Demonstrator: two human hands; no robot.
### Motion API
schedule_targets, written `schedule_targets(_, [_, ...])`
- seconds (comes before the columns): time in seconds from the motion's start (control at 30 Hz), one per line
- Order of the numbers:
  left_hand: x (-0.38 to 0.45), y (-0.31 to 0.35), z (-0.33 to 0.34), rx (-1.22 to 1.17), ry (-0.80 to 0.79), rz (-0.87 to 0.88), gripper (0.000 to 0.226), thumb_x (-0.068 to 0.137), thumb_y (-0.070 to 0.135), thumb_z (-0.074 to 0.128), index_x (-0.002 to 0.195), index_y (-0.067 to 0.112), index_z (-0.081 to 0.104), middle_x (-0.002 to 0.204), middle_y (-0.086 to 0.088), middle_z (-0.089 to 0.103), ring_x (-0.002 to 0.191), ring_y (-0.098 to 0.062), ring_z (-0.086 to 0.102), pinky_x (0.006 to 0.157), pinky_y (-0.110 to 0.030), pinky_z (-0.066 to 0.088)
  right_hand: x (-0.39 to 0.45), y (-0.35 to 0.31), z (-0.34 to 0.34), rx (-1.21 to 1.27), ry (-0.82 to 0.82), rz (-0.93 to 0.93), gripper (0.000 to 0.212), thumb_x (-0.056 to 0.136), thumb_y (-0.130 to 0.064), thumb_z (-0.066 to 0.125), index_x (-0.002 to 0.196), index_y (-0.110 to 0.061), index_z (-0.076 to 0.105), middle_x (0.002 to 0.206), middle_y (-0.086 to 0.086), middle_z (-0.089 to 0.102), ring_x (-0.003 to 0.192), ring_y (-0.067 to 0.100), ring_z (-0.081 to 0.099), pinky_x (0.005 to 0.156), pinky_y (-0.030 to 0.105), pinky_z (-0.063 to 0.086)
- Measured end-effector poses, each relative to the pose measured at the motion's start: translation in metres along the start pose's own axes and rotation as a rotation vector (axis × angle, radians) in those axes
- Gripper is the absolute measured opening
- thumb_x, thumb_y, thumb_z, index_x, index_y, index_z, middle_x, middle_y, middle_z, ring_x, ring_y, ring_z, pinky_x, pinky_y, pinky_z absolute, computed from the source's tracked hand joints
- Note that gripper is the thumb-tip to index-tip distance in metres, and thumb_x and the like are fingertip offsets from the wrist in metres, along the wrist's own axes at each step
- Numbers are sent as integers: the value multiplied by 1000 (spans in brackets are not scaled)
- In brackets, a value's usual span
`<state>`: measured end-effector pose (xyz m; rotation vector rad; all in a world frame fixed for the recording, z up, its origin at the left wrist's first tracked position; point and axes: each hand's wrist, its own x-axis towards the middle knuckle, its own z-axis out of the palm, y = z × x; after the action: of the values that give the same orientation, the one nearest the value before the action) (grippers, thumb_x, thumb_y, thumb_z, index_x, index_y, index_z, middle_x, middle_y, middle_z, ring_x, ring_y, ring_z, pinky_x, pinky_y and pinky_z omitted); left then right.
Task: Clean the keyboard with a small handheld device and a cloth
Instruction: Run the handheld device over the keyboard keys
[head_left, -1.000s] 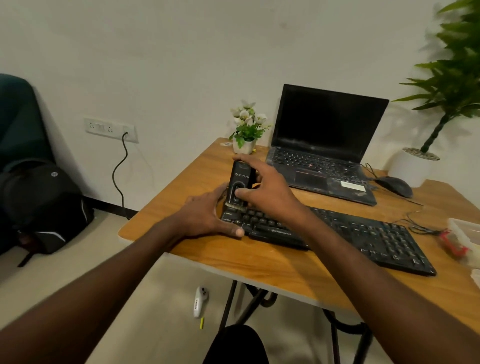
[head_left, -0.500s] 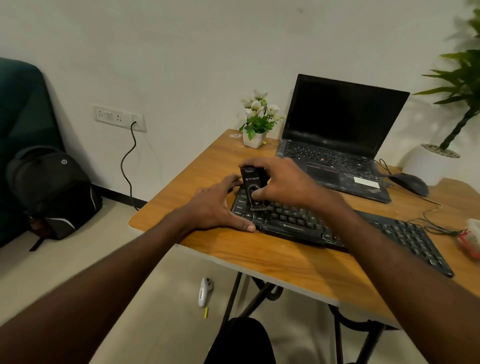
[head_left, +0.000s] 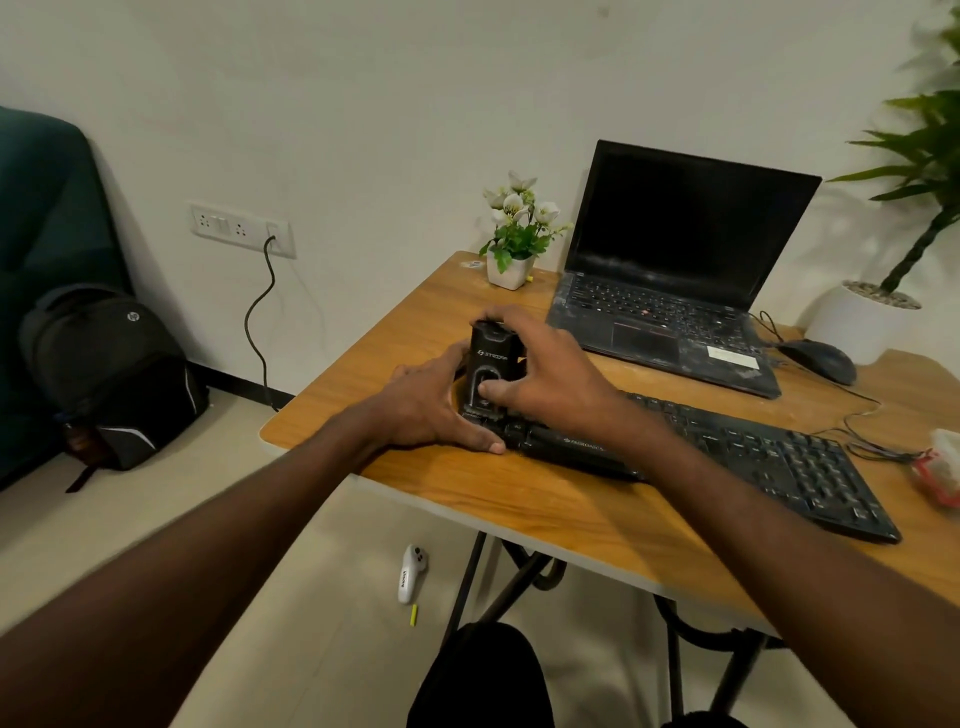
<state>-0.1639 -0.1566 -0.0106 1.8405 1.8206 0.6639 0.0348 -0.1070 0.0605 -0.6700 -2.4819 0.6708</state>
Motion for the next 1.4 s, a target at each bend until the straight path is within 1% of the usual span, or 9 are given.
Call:
schedule_targets(0.2, [1, -3, 1, 20, -2, -15, 143, 51, 89, 85, 163, 45, 7, 165, 5, 45, 152, -23, 40, 129, -51, 15, -16, 3, -15, -147, -112, 4, 70, 85, -24, 80, 141, -36, 39, 118, -5, 64, 96, 8, 66, 74, 30, 61])
schedule_targets(0.4, [0, -4, -4, -14, -82, -4, 138, 57, 80, 86, 164, 45, 6, 156, 5, 50, 147, -28, 40, 128, -53, 23, -14, -6, 10, 15, 42, 11, 70, 84, -19, 80, 138, -35, 38, 116, -4, 64, 97, 10, 68, 74, 32, 62])
schedule_targets(0.47, [-1, -4, -6, -59, -98, -10, 136, 59, 72, 91, 162, 50, 5, 151, 8, 52, 144, -28, 42, 126, -55, 28, -15, -4, 9, -22, -23, -7, 70, 85, -20, 79, 139, -34, 37, 115, -3, 63, 95, 11, 67, 73, 35, 62])
schedule_targets(0.57, [0, -5, -10, -52, -131, 4, 133, 65, 70, 91, 163, 52, 3, 158, 7, 47, 148, -29, 39, 127, -57, 27, -9, -4, -3, -140, -97, -10, 68, 85, -22, 78, 137, -34, 37, 109, -1, 65, 88, 12, 69, 68, 39, 62])
schedule_targets(0.8, [6, -14, -10, -124, -149, 45, 130, 59, 75, 93, 160, 51, 14, 158, 13, 48, 147, -22, 43, 127, -59, 27, 6, -7, 13, -115, 22, 6, 64, 85, -13, 76, 137, -27, 39, 103, 3, 66, 83, 14, 69, 66, 42, 62])
schedule_targets(1.07, [8, -19, -6, -189, -153, 51, 132, 55, 73, 97, 160, 46, 22, 151, 14, 55, 142, -18, 50, 123, -55, 37, 18, -12, 4, -101, -116, -12, 66, 83, -16, 80, 135, -28, 41, 110, 0, 63, 91, 13, 67, 70, 37, 62])
schedule_targets(1.17, [8, -19, -6, -199, -142, 38, 132, 55, 71, 98, 161, 43, 24, 146, 15, 58, 138, -15, 52, 122, -51, 41, 20, -15, 6, -126, -174, -50, 64, 84, -15, 79, 134, -29, 41, 110, 0, 63, 92, 14, 67, 70, 41, 62])
schedule_targets(1.3, [6, -17, -6, -184, -134, 33, 133, 53, 73, 97, 161, 44, 25, 149, 14, 55, 138, -17, 51, 121, -50, 42, 26, -19, -8, -185, -277, -27, 68, 83, -16, 80, 137, -29, 41, 117, 0, 62, 100, 16, 65, 79, 41, 62])
schedule_targets(1.4, [6, -19, -6, -200, -133, 15, 123, 53, 74, 97, 156, 45, 36, 146, 14, 59, 137, -17, 53, 120, -51, 44, 29, -24, -3, -181, -241, -41, 67, 82, -16, 80, 135, -29, 42, 113, -1, 62, 95, 13, 65, 76, 40, 62])
